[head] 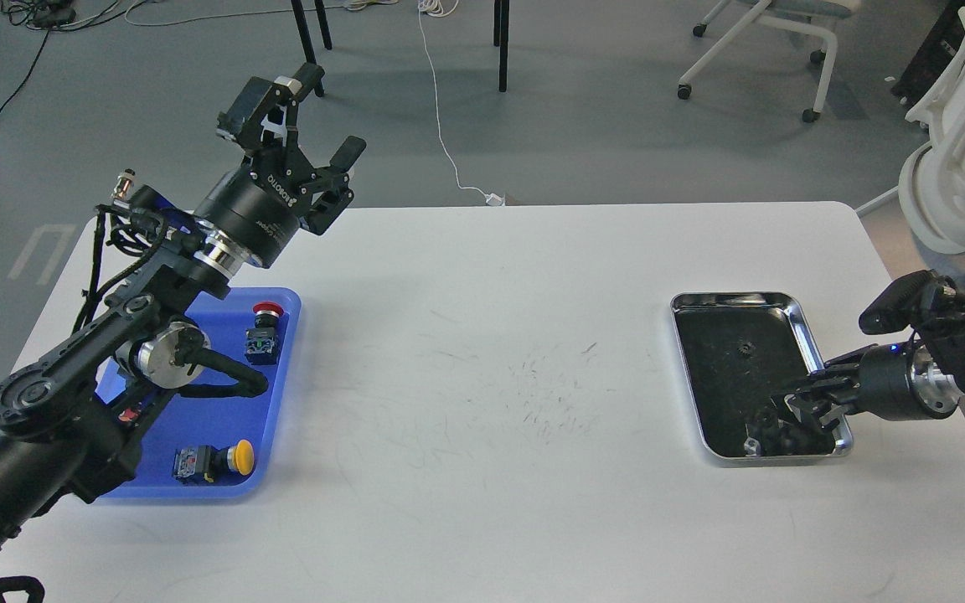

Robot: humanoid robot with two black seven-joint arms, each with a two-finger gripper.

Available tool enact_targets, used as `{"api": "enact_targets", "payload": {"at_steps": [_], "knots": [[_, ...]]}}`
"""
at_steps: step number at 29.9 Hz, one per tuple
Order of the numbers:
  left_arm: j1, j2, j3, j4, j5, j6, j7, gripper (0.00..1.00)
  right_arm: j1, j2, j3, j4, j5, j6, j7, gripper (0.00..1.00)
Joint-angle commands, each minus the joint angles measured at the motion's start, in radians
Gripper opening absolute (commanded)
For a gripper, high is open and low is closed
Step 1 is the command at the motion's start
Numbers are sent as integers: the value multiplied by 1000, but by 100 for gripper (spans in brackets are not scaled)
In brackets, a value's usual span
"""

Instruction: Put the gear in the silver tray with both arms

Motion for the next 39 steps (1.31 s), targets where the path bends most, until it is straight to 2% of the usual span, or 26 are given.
{"api": "enact_targets", "payload": {"at_steps": [1, 6, 8, 9, 11, 13, 14, 18, 22, 26, 31, 35, 39], "knots": [[2, -1, -1, 0, 1, 0, 2, 98, -9, 16, 3, -2, 0, -4, 0, 21], [5, 0, -1, 0, 1, 0, 2, 98, -27, 35, 3, -16, 0, -4, 0, 22], [5, 0, -1, 0, 1, 0, 2, 98, -27, 35, 3, -21, 2, -4, 0, 28], [5, -1, -1, 0, 1, 0, 2, 98, -29, 35, 4, -21, 2, -4, 0, 36], [5, -2, -1, 0, 1, 0, 2, 98, -29, 35, 17, -18, 3, -4, 0, 59], [5, -2, -3, 0, 1, 0, 2, 98, -29, 30, 27, -15, 3, -4, 0, 75], [5, 0, -3, 0, 1, 0, 2, 98, -27, 26, 33, -15, 3, -4, 0, 81], [5, 0, -3, 0, 1, 0, 2, 98, -11, -16, 107, -4, 17, -4, 0, 94], [6, 2, -3, 0, 1, -2, 0, 98, -27, -97, 349, 48, 64, -2, 0, 95], [11, -3, -7, 0, 1, 3, -5, 98, -99, -142, 552, 76, 317, -2, 0, 96], [49, -55, -11, 1, 4, 9, -12, 98, -237, -117, 817, 82, 768, -2, 0, 96], [91, -106, -50, 1, 19, 8, -8, 98, -371, -53, 1009, 88, 1136, -4, 0, 96], [146, -150, -89, 1, 74, 8, 3, 98, -489, -4, 1158, 88, 1348, -2, 0, 96]]}}
